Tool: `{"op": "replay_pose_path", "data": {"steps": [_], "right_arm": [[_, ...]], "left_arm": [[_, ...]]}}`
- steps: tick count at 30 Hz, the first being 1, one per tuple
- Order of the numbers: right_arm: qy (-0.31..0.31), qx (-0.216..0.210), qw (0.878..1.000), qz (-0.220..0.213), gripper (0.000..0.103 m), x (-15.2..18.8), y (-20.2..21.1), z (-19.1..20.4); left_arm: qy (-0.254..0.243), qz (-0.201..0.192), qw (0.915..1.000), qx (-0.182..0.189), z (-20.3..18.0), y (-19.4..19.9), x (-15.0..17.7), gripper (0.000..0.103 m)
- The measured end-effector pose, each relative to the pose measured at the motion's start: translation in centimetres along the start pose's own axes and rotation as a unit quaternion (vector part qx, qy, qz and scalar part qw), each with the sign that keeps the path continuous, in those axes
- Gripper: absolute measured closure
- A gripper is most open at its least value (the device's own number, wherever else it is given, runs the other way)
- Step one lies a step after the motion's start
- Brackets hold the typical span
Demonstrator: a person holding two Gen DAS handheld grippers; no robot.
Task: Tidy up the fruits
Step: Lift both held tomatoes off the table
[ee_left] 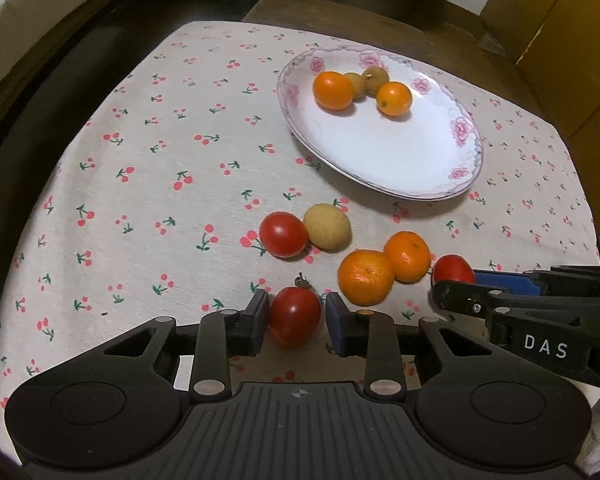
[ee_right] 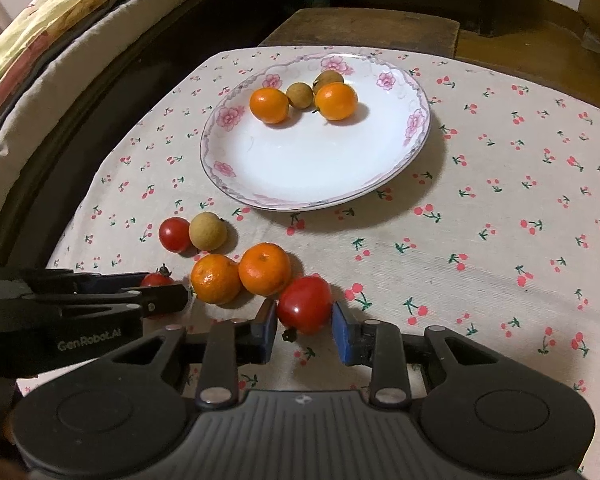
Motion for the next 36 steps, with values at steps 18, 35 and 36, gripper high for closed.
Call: {"op": "replay_pose_path", "data": {"steps": [18, 35, 36], "right_arm": [[0.003, 0.011, 1.000, 0.021, 0.072, 2.3, 0.9, 0.1], [0.009, 0.018, 1.000, 0.017, 0.073, 2.1, 0.5, -0.1], [0.010, 0.018, 1.000, 0.015, 0.073, 2.0, 0.7, 0.0]], "left_arm": [[-0.002, 0.005, 0.9999, 0.015, -0.4, 0.2, 0.6, 0.062], [-0.018, 0.003, 0.9997, 0.015, -1.1, 0.3, 0.8, 0.066], [-0.019, 0.001, 0.9997, 0.017, -1.2, 0.5, 0.7, 0.066]]}}
Point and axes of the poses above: each gripper's, at about its wrist camera, not at the fingertips, and y roughly against the way its jaws point, z to its left, x to its underside, the point moved 8 cm from there along -y, roughly the way its jaws point, and after that the axes turned 14 degrees about y, right-handed, at the moved point
